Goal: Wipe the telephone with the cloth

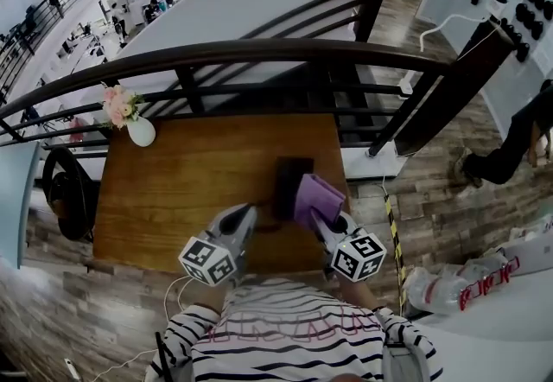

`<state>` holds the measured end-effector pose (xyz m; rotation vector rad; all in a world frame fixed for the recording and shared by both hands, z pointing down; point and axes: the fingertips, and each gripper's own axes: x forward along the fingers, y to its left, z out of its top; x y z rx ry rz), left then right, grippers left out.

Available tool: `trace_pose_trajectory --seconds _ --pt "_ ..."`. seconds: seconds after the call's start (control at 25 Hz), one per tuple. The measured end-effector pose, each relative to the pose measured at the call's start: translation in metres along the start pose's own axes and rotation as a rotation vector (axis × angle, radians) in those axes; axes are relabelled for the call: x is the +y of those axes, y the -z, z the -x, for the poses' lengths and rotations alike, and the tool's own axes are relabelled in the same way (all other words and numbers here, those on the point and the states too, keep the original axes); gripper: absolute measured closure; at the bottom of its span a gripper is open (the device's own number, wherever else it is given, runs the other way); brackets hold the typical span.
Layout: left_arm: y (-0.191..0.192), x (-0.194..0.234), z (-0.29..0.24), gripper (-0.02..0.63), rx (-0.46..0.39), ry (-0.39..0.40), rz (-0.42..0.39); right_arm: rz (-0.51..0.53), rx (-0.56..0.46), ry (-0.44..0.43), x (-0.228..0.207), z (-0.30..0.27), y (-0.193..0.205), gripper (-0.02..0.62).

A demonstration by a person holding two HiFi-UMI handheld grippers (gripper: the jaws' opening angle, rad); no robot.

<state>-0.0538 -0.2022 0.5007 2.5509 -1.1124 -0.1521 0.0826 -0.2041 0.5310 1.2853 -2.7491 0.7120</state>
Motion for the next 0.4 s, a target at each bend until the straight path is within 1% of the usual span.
trace_pose_trajectory --seconds 0.4 --pt "0.0082 -0.0051 0.0056 0.609 -0.008 -0.019 0.008 -0.003 0.002 -0.001 -0.0006 0.0092 0.0068 0.543"
